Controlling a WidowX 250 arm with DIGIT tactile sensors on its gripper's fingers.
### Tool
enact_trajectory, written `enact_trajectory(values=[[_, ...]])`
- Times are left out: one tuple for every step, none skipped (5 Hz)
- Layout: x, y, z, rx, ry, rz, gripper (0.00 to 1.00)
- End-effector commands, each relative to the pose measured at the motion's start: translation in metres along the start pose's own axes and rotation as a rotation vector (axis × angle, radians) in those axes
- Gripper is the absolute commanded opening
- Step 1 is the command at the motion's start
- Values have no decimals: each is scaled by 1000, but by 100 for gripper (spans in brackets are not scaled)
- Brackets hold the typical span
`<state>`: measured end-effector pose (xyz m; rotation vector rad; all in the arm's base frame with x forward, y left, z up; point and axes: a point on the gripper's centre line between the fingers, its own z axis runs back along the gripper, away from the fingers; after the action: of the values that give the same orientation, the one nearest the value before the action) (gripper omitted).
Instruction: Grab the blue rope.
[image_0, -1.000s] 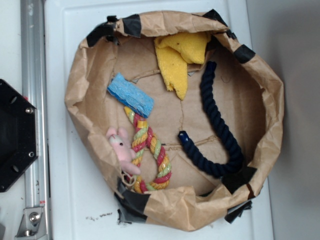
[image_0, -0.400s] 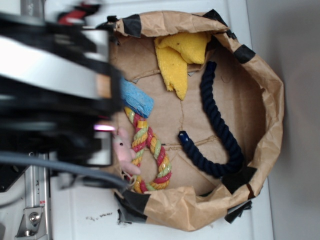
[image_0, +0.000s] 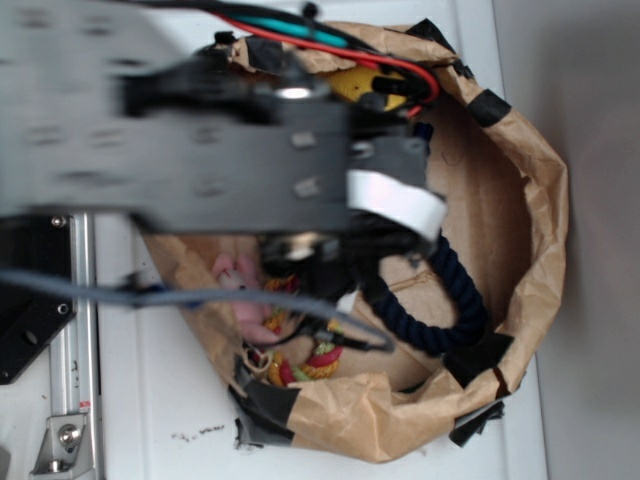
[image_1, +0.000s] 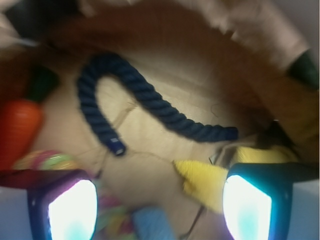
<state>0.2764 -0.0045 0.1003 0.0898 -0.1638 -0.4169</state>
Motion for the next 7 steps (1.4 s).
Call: enact_trajectory(values=[[33,14,-65,10,31,-110,100],[62,16,-70,-4,-24,-152,100],[72,-9,-75,-40,-17,-245,100],[54,-58,-84,63,35,-374,0],[48,-74,-79,18,39,-368,0],[47,-84,-44,-47,27,-200,0],[42,-72,8,-50,-13,10,0]])
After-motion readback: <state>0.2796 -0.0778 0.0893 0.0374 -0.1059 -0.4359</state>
